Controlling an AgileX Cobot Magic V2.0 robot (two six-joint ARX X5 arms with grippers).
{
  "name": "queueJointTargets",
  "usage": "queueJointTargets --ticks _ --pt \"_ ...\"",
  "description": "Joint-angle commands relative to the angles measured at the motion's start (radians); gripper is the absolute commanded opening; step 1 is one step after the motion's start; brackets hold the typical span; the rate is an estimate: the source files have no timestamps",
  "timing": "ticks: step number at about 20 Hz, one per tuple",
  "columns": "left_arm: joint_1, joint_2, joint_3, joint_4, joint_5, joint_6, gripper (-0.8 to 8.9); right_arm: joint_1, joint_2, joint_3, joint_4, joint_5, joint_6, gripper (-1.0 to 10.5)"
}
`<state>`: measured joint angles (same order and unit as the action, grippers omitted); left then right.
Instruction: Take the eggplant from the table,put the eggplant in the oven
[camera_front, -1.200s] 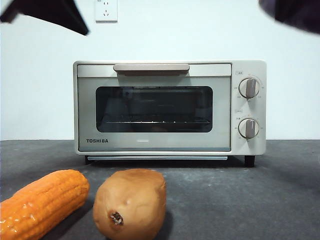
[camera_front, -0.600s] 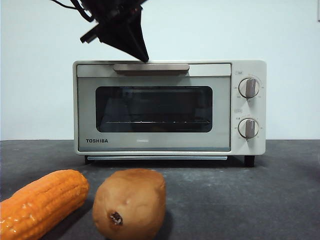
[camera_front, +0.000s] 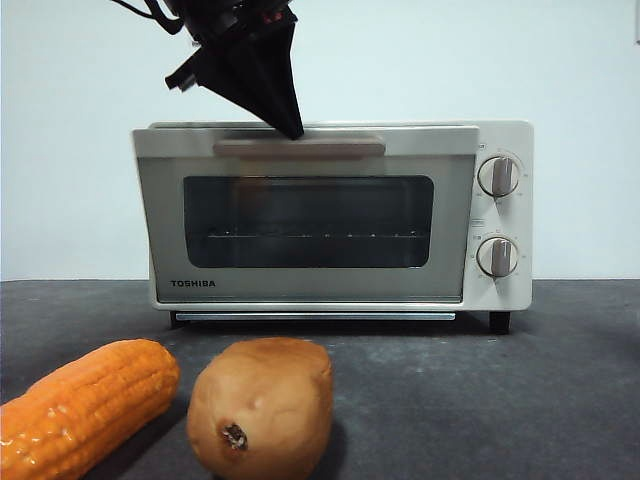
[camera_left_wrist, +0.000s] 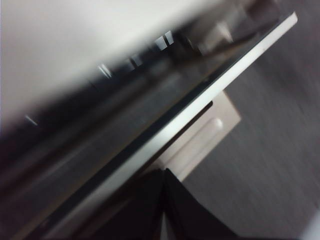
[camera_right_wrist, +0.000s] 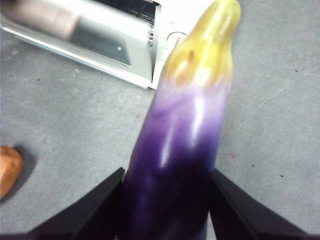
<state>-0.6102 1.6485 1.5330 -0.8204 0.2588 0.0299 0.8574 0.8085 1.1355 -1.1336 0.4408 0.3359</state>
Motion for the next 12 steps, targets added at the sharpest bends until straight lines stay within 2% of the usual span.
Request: queueJointTargets --ticks 1,4,9,12 --pt "-0.034 0.031 0.000 -0.076 0.011 0.015 0.04 0.011 0.006 0.007 0.013 0.005 -0.012 1.2" --pt "-0.071 0.024 0.000 -0.140 0.011 0.016 0.04 0.011 0.006 0.007 0.037 -0.039 -0.051 1.2" --pt "-0.108 -0.067 -0.001 -0.177 0.004 0.010 0.04 0.011 0.007 0.007 0.107 -0.245 -0.199 1.2" --pt "-0.109 -0.146 -0.021 -0.144 -0.077 -0.010 0.04 0.011 0.010 0.007 0.156 -0.326 -0.256 1.2"
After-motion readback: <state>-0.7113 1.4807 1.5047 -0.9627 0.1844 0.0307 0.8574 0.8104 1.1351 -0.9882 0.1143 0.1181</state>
